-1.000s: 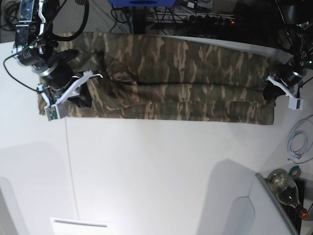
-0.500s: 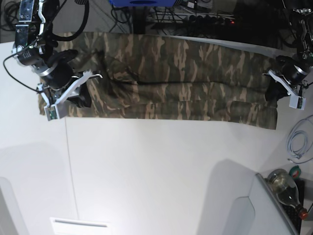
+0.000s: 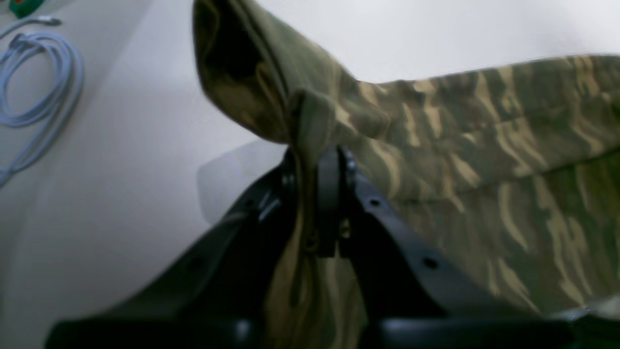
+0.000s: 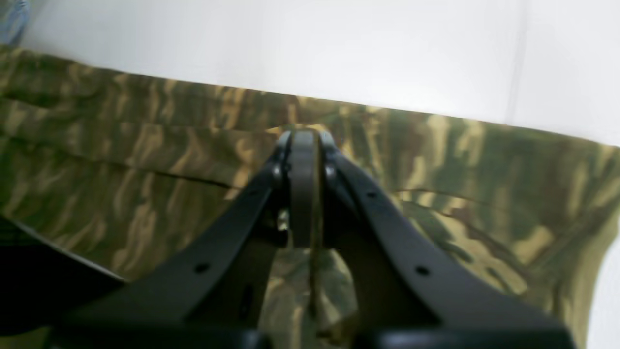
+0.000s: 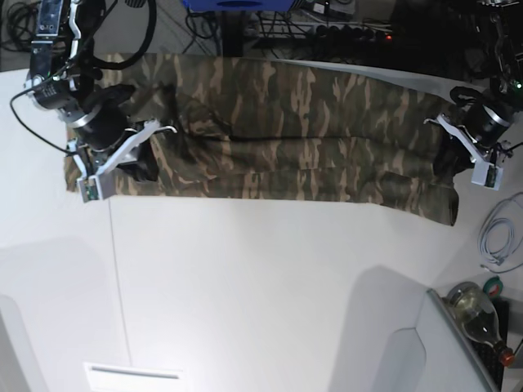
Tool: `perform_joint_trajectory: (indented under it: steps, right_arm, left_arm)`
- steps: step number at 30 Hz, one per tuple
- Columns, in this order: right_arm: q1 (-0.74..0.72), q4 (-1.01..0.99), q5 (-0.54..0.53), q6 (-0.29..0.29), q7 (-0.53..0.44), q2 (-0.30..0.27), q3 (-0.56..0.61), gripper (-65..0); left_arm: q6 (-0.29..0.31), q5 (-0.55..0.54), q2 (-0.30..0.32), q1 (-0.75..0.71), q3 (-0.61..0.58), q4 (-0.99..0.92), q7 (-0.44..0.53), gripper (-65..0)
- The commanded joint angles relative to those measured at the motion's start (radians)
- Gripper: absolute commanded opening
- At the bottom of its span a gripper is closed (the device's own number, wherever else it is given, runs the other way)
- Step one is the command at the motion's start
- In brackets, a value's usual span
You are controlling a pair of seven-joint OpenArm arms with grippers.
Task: Layout the t-shirt on the table in an organized manner, then fold the t-shirt properly
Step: 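Lift the shirt end with the left gripper and fold it toward the right gripper, then lower the folded shirt end with the left gripper and release it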
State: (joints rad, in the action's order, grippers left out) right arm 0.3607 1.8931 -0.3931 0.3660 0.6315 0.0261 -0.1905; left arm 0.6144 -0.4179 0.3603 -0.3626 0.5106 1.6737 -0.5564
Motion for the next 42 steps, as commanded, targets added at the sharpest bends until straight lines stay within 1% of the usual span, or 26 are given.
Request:
perform_joint_trajectory:
  steps: [1,3,6,8,11,14,17,22,26,33,35,38,42]
  right_arm:
    - [-0.007,0.016,-0.014,0.001,-0.023,-0.005,-0.013,-63.3]
    - [-0.007,0.018,-0.014,0.001,-0.023,-0.005,-0.014,-63.3]
    - [-0.004,0.018,-0.014,0.001,-0.025,-0.005,-0.016,-63.3]
    - [-0.004,0.018,-0.014,0.001,-0.025,-0.007,-0.016,-63.3]
    - [-0.007,0.020,-0.014,0.005,-0.025,-0.007,-0.043,-63.3]
    - [-0.010,0.020,-0.016,0.008,-0.025,-0.007,-0.083,-63.3]
    - [-0.019,0.020,-0.016,0.009,-0.022,-0.007,-0.151,-63.3]
    - [-0.021,0.020,-0.016,0.009,-0.022,-0.012,-0.214,-63.3]
    - [-0.021,0.016,-0.016,0.009,-0.020,-0.013,-0.252,-63.3]
    - [-0.021,0.016,-0.016,0.012,-0.019,-0.015,-0.312,-63.3]
    - [-0.021,0.016,-0.016,0.032,-0.019,-0.015,-0.321,-63.3]
    - [-0.021,0.016,-0.016,0.092,-0.019,-0.010,-0.356,-63.3]
    - [-0.021,0.016,-0.016,0.112,-0.019,-0.008,-0.381,-63.3]
  left_arm:
    - [0.003,-0.019,0.016,0.009,0.009,0.044,0.005,-65.0]
    - [0.003,-0.019,0.006,0.010,0.009,0.079,-0.029,-65.0]
    - [0.003,-0.019,-0.013,0.012,0.009,0.128,-0.052,-65.0]
    - [0.003,-0.019,-0.031,0.012,0.004,0.153,-0.092,-65.0]
    - [-0.006,-0.019,-0.036,0.014,-0.059,0.162,-0.109,-65.0]
    - [-0.060,-0.019,-0.039,0.014,-0.128,0.161,-0.107,-65.0]
    - [-0.116,-0.019,-0.040,0.018,-0.208,0.161,-0.106,-65.0]
    - [-0.187,-0.019,-0.043,0.052,-0.350,0.154,-0.106,-65.0]
    - [-0.236,-0.019,-0.076,0.076,-0.439,0.154,-0.109,-65.0]
    - [-0.314,-0.019,-0.086,0.098,-0.599,0.139,-0.109,-65.0]
    - [-0.327,-0.019,-0.089,0.099,-0.620,0.124,-0.106,-65.0]
    - [-0.327,-0.019,-0.089,0.119,-0.665,0.088,-0.106,-65.0]
    - [-0.327,-0.019,-0.093,0.124,-0.692,0.052,-0.104,-65.0]
